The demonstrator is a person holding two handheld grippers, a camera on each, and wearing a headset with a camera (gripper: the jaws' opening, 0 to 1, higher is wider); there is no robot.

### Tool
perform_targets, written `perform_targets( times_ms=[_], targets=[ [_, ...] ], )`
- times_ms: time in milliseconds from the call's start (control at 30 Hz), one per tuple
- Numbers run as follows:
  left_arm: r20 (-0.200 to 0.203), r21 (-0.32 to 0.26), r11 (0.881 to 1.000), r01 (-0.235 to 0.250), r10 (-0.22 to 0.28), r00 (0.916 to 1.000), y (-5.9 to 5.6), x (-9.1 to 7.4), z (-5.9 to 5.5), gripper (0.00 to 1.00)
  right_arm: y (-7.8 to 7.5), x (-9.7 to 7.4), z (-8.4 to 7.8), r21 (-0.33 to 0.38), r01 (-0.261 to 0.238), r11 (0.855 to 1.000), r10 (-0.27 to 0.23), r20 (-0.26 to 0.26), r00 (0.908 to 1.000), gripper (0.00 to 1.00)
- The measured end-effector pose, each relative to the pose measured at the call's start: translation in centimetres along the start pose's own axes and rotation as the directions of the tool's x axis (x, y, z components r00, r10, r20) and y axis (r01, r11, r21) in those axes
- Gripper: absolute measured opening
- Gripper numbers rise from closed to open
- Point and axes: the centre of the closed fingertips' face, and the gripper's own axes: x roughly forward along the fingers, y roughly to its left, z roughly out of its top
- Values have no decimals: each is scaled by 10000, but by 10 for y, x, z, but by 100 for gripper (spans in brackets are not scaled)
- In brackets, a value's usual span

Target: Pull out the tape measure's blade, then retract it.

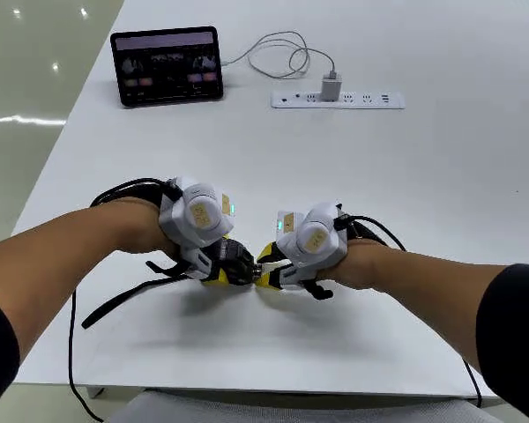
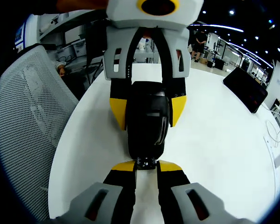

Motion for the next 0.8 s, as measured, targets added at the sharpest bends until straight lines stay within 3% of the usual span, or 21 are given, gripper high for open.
perform_targets(
  times_ms=[367,700,800],
  targets=[
    [225,-171,9999,24,-20,9997,0,0,0,35,0,0,0,278,-76,9996,69,238,9997,10],
    [432,-298,9995,-38,51,9991,0,-1,2,35,1,-4,-4,403,-345,9986,338,200,9992,9],
    [515,-384,9993,-20,40,9987,1,-1,2,35,0,-7,-7,224,-378,9990,378,-15,9993,8]
  ],
)
